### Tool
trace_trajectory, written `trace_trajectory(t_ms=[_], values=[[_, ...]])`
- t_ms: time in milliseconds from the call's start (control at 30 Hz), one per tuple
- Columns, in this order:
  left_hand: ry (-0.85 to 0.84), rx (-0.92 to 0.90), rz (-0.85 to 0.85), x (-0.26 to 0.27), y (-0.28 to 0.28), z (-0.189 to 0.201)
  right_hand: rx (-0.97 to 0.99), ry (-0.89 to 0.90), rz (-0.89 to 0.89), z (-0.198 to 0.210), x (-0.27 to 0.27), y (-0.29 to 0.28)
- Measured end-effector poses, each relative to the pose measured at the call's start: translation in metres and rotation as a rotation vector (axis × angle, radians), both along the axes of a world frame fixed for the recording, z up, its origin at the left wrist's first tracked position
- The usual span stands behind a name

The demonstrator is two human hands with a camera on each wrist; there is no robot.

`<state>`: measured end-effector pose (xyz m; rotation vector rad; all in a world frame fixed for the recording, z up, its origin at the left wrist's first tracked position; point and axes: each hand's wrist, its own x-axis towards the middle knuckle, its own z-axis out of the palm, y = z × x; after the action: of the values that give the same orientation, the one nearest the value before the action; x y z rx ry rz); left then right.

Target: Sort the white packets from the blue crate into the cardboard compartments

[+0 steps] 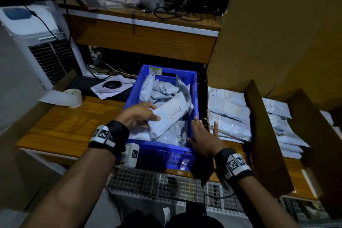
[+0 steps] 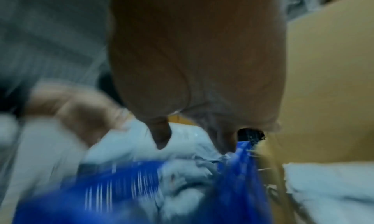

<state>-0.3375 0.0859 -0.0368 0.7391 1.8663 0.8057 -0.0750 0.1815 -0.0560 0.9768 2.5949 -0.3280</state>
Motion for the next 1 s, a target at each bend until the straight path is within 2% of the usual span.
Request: trace_trajectory(t_ms=[67,167,233,367,500,633,767,900,1000], values=[[-0.048,0.085,-0.02,-0.017,-0.014,0.015,-0.107,0.248,-0.106,0.011,-0.001,0.009],[-0.168,0.201,-0.063,-0.031,-0.03,0.029,-0.303,0.734,-0.273,0.033,-0.004,0.021],[-0.213,0.262,-0.091,-0.031,-0.036,0.039,-0.492,0.933,-0.42,0.049,-0.009,0.026],[-0.225,0.304,-0.124,-0.028,-0.039,0.048,-0.822,1.169,-0.657,0.067,-0.018,0.028],[-0.238,0.33,-0.141,-0.015,-0.04,0.047,-0.928,1.381,-0.783,0.074,-0.018,0.021],[-0.289,0.37,-0.118,-0.005,-0.038,0.038,-0.862,1.484,-0.783,0.079,-0.01,0.021],[-0.253,0.383,-0.17,-0.001,-0.035,0.037,-0.844,1.51,-0.724,0.09,0.001,0.021],[-0.144,0.394,-0.276,0.011,-0.028,0.053,-0.802,1.413,-0.589,0.106,0.009,0.024],[-0.094,0.465,-0.282,0.039,-0.015,0.077,-0.801,1.323,-0.498,0.116,0.005,0.021]])
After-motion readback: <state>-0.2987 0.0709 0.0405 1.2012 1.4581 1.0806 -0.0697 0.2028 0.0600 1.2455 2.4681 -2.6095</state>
